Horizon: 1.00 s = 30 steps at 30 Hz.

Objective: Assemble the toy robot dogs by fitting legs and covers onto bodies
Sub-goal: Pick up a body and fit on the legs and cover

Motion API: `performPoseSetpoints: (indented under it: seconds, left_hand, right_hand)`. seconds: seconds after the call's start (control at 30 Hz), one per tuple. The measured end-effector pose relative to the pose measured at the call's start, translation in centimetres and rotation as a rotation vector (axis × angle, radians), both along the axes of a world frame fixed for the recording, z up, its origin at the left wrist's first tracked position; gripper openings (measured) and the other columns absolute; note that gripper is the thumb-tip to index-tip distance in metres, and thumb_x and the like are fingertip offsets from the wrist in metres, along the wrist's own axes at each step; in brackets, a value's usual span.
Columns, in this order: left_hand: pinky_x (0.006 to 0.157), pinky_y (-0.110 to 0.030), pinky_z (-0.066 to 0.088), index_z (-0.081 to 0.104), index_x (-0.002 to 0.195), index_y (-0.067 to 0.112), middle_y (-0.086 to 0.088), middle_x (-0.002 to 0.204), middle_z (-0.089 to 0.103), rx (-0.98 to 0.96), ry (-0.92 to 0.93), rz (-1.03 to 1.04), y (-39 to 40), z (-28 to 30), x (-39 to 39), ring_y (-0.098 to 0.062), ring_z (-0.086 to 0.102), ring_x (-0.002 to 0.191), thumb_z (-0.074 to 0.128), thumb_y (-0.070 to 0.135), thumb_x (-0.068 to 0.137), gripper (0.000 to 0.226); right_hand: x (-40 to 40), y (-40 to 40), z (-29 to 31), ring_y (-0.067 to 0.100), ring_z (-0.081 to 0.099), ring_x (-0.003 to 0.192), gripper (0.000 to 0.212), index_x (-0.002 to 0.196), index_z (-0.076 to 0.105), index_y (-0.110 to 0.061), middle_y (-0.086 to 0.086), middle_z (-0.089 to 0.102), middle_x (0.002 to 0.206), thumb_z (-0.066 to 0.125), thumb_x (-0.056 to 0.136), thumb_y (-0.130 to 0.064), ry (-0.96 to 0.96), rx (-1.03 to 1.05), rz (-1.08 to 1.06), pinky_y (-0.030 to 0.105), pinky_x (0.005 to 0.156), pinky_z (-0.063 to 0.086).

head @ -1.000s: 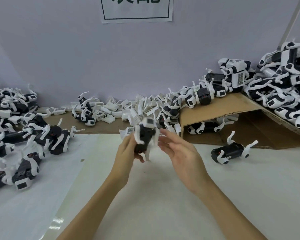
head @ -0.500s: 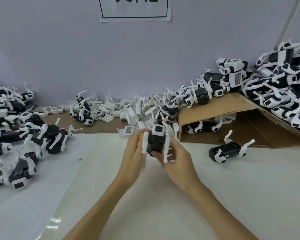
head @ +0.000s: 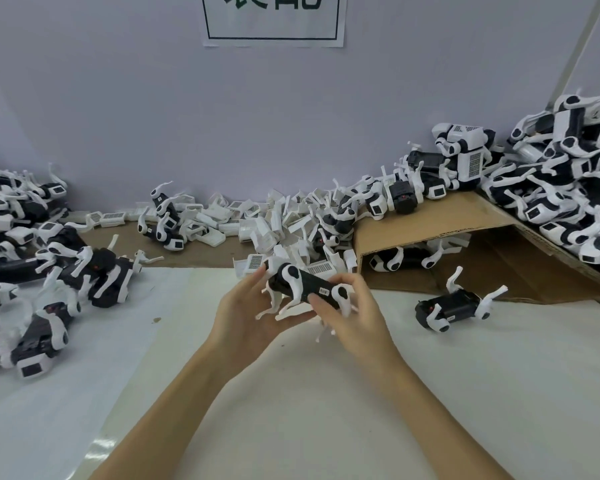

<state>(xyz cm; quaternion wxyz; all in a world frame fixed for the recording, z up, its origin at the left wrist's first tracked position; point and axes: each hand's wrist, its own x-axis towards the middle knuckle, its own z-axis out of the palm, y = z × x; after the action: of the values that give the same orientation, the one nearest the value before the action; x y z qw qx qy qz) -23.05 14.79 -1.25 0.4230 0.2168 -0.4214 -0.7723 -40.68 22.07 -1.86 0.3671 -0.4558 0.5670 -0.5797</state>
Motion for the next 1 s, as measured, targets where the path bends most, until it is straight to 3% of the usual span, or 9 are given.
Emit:
performPoseSetpoints:
  seconds: [0.1, 0.2, 0.3, 0.37, 0.43, 0.57, 0.7, 0.83, 1.0]
  left_hand:
    - [0.102, -0.067, 0.054, 0.074, 0.123, 0.000, -0.032, 0.128, 0.068, 0.021, 0.011, 0.085, 0.2, -0.2, -0.1, -0.054, 0.067, 0.116, 0.061, 0.043, 0.102, 0.050]
    - [0.094, -0.060, 0.061, 0.082, 0.112, 0.011, -0.025, 0.120, 0.075, -0.066, -0.135, 0.189, 0.3, 0.0, -0.6, -0.047, 0.073, 0.107, 0.044, 0.052, 0.110, 0.056]
    - [0.084, -0.045, 0.063, 0.084, 0.104, 0.020, -0.017, 0.101, 0.080, -0.158, -0.381, 0.372, -0.3, 0.2, -0.7, -0.036, 0.075, 0.098, 0.030, 0.062, 0.110, 0.069]
    - [0.084, -0.038, 0.052, 0.084, 0.103, 0.023, -0.015, 0.096, 0.081, -0.150, -0.426, 0.412, -0.7, 0.2, -0.3, -0.030, 0.073, 0.091, 0.023, 0.073, 0.105, 0.079]
    - [0.082, -0.036, 0.047, 0.085, 0.099, 0.026, -0.014, 0.097, 0.081, -0.144, -0.403, 0.456, -0.8, 0.2, 0.2, -0.029, 0.073, 0.090, 0.026, 0.083, 0.099, 0.082]
    - [0.082, -0.040, 0.048, 0.077, 0.069, 0.014, -0.013, 0.087, 0.078, -0.092, -0.240, 0.620, -1.1, 0.1, 0.9, -0.022, 0.073, 0.084, 0.044, 0.079, 0.098, 0.078]
    - [0.082, -0.042, 0.049, 0.069, 0.062, 0.007, -0.016, 0.075, 0.069, -0.050, -0.082, 0.664, -1.8, 0.0, 2.2, -0.030, 0.066, 0.089, 0.046, 0.068, 0.102, 0.077]
    - [0.076, -0.036, 0.053, 0.066, 0.065, 0.004, -0.013, 0.071, 0.066, -0.025, -0.023, 0.662, -2.6, 0.2, 3.4, -0.029, 0.067, 0.077, 0.044, 0.063, 0.105, 0.074]
    - [0.077, -0.037, 0.056, 0.068, 0.064, 0.007, -0.010, 0.069, 0.065, 0.050, -0.016, 0.745, -4.0, -0.5, 5.0, -0.027, 0.067, 0.069, 0.043, 0.061, 0.106, 0.073]
  right_hand:
    - [0.7, 0.2, 0.9, 0.028, 0.073, 0.095, 0.025, 0.128, 0.054, -0.022, 0.017, 0.071, 0.120, 0.055, 0.107, -0.035, -0.393, 0.028, 0.191, 0.046, 0.082, 0.063]
    - [0.8, 0.3, 1.0, 0.036, 0.070, 0.097, 0.025, 0.130, 0.054, -0.017, 0.020, 0.070, 0.118, 0.049, 0.110, -0.032, -0.444, 0.035, 0.212, 0.048, 0.085, 0.062]
    - [0.3, 0.3, 0.9, 0.035, 0.073, 0.109, 0.029, 0.133, 0.058, -0.022, 0.021, 0.069, 0.123, 0.062, 0.105, -0.023, -0.448, 0.019, 0.213, 0.048, 0.097, 0.059]
    - [-0.4, 0.5, 0.6, 0.024, 0.069, 0.121, 0.048, 0.143, 0.053, -0.036, 0.008, 0.069, 0.129, 0.071, 0.099, -0.024, -0.196, -0.061, 0.228, 0.045, 0.108, 0.053]
    - [-0.4, 0.7, 0.2, 0.008, 0.057, 0.133, 0.069, 0.152, 0.042, -0.046, -0.010, 0.064, 0.136, 0.077, 0.096, -0.025, 0.164, -0.145, 0.266, 0.033, 0.114, 0.045]
    - [1.6, 0.7, -1.3, -0.003, 0.045, 0.138, 0.080, 0.157, 0.037, -0.043, -0.023, 0.052, 0.143, 0.081, 0.092, -0.026, 0.556, -0.245, 0.232, 0.009, 0.111, 0.031]
    - [2.9, 0.9, -1.5, 0.000, 0.042, 0.143, 0.079, 0.158, 0.036, -0.038, -0.025, 0.047, 0.147, 0.078, 0.092, -0.039, 0.628, -0.274, 0.229, 0.013, 0.114, 0.031]
    - [3.6, 1.2, -1.6, -0.004, 0.028, 0.150, 0.070, 0.161, 0.026, -0.040, -0.035, 0.033, 0.156, 0.059, 0.101, -0.055, 0.608, -0.232, 0.289, 0.014, 0.119, 0.024]
    - [3.0, 0.3, -2.3, -0.005, 0.020, 0.152, 0.053, 0.158, 0.034, -0.031, -0.021, 0.030, 0.163, 0.047, 0.109, -0.045, 0.661, -0.117, 0.232, 0.031, 0.126, 0.025]
